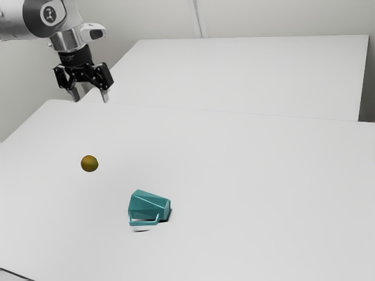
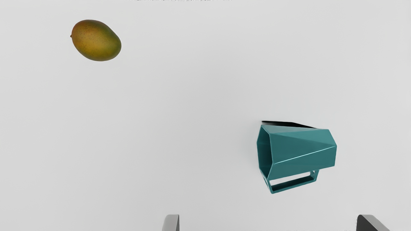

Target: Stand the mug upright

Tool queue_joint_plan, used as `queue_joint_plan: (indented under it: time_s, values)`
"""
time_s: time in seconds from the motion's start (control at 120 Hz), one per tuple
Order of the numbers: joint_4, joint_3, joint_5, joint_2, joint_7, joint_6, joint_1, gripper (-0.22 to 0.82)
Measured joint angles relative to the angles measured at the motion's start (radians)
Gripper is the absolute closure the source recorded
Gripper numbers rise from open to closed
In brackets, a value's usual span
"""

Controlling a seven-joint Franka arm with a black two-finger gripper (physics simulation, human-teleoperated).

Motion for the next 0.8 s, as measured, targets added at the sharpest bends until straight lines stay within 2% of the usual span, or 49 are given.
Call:
queue_joint_plan:
  time_s: [0.117,0.208,0.308,0.358,0.417,0.55,0.625,0.708,0.8]
  values:
    - [-0.031,0.044,-0.012,-0.003,-0.005,0.027,-0.091,0.00]
    - [-0.154,0.215,-0.098,-0.014,-0.005,0.064,-0.281,0.00]
    - [-0.387,0.347,-0.283,-0.017,0.051,0.175,-0.355,0.00]
    - [-0.493,0.399,-0.400,-0.016,0.098,0.236,-0.336,0.00]
    - [-0.586,0.429,-0.532,-0.016,0.158,0.297,-0.256,0.00]
    - [-0.704,0.443,-0.773,-0.015,0.301,0.387,-0.006,0.00]
    - [-0.754,0.444,-0.873,-0.014,0.382,0.423,0.090,0.00]
    - [-0.812,0.443,-0.945,-0.015,0.464,0.450,0.123,0.00]
    - [-0.884,0.443,-1.003,-0.016,0.557,0.469,0.066,0.00]
